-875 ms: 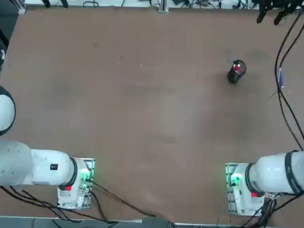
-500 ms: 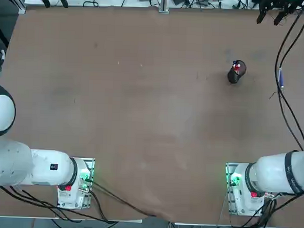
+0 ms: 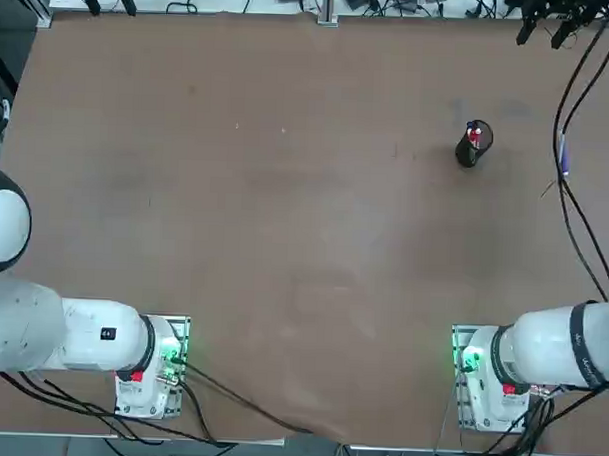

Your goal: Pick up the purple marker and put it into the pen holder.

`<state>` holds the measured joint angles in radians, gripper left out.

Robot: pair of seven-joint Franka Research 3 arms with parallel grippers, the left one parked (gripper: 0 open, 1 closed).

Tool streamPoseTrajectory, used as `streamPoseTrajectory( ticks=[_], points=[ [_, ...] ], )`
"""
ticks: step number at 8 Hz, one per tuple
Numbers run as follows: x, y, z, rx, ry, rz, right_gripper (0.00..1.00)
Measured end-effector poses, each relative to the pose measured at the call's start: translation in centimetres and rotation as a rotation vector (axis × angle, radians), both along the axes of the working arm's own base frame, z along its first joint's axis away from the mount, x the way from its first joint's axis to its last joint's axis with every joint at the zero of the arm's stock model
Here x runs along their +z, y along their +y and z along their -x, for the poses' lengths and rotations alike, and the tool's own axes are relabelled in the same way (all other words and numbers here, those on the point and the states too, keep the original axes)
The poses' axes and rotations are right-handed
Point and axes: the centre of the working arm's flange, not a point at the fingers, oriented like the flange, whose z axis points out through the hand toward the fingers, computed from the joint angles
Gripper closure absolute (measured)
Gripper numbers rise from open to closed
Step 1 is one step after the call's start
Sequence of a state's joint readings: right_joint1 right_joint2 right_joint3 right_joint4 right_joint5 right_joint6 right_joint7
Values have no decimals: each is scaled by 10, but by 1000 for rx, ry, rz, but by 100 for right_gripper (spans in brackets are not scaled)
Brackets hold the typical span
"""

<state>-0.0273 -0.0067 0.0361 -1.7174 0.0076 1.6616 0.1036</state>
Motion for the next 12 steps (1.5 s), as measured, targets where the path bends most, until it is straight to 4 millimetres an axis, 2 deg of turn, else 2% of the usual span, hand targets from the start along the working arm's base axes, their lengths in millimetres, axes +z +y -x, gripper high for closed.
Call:
streamPoseTrajectory(
  ticks=[4, 6, 7, 9, 12],
  points=[
    [-4, 0, 6, 0, 53, 1, 0],
    [-18, -10, 17, -18, 177, 4, 0],
    [-35, -28, 19, -51, 258, 1, 0],
    [-93, -85, 6, -131, 355, 25, 0],
    [-186, -172, -36, -185, 233, 86, 0]
  ],
)
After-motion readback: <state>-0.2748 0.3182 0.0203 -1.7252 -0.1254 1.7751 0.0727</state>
